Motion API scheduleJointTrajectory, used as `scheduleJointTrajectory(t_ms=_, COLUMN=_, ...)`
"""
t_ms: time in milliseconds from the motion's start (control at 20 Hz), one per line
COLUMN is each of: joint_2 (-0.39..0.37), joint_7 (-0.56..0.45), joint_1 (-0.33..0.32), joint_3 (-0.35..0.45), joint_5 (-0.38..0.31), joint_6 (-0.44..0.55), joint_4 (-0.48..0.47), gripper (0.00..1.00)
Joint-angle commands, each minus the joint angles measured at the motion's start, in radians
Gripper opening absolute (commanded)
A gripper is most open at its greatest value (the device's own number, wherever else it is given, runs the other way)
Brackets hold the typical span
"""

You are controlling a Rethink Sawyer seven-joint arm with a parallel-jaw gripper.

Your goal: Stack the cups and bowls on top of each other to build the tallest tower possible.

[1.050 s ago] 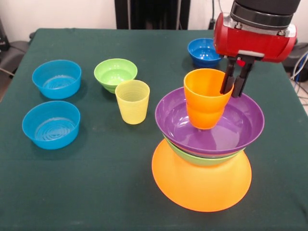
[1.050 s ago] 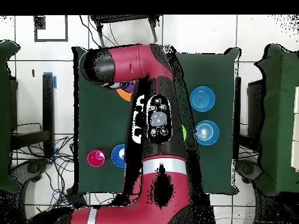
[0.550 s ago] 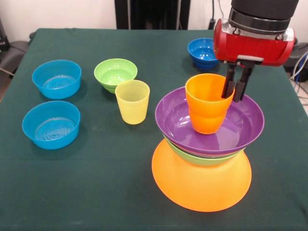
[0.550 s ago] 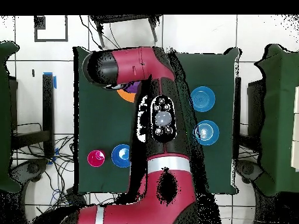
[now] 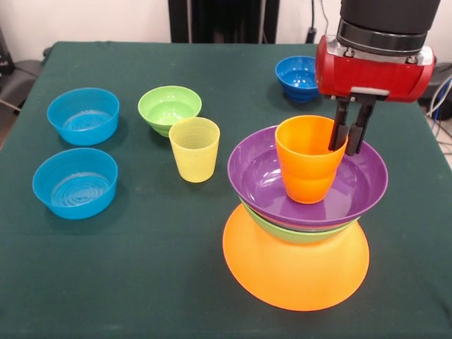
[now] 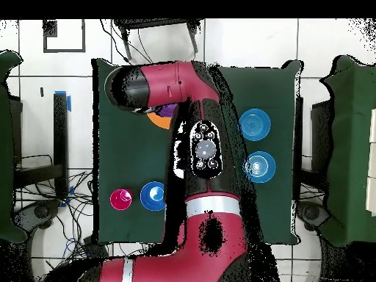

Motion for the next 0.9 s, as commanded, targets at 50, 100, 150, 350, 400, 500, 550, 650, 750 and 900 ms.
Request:
scheduleJointTrajectory(t_ms=50, joint_2=0.019, joint_7=-0.179, joint_1=0.000, joint_3=0.076, joint_5=-0.082, joint_6=-0.020, joint_4=0.106, gripper=0.00)
scheduleJointTrajectory(t_ms=100, joint_2=0.019, joint_7=-0.177, joint_1=0.001, joint_3=0.075, joint_5=-0.083, joint_6=-0.018, joint_4=0.108, gripper=0.00)
scheduleJointTrajectory(t_ms=150, joint_2=0.016, joint_7=-0.172, joint_1=0.002, joint_3=0.072, joint_5=-0.083, joint_6=-0.019, joint_4=0.113, gripper=0.00)
scheduleJointTrajectory(t_ms=350, joint_2=0.014, joint_7=-0.160, joint_1=0.008, joint_3=0.062, joint_5=-0.087, joint_6=-0.010, joint_4=0.117, gripper=0.00)
scheduleJointTrajectory(t_ms=400, joint_2=0.013, joint_7=-0.161, joint_1=0.008, joint_3=0.061, joint_5=-0.088, joint_6=-0.011, joint_4=0.118, gripper=0.00)
scheduleJointTrajectory(t_ms=500, joint_2=0.012, joint_7=-0.161, joint_1=0.007, joint_3=0.061, joint_5=-0.090, joint_6=-0.015, joint_4=0.122, gripper=0.00)
scheduleJointTrajectory(t_ms=550, joint_2=0.011, joint_7=-0.160, joint_1=0.006, joint_3=0.061, joint_5=-0.089, joint_6=-0.016, joint_4=0.126, gripper=0.00)
scheduleJointTrajectory(t_ms=650, joint_2=0.009, joint_7=-0.154, joint_1=0.008, joint_3=0.058, joint_5=-0.090, joint_6=-0.020, joint_4=0.132, gripper=0.00)
scheduleJointTrajectory(t_ms=750, joint_2=0.007, joint_7=-0.148, joint_1=0.010, joint_3=0.054, joint_5=-0.093, joint_6=-0.022, joint_4=0.135, gripper=0.00)
scheduleJointTrajectory(t_ms=900, joint_2=0.003, joint_7=-0.143, joint_1=0.011, joint_3=0.051, joint_5=-0.099, joint_6=-0.028, joint_4=0.144, gripper=0.00)
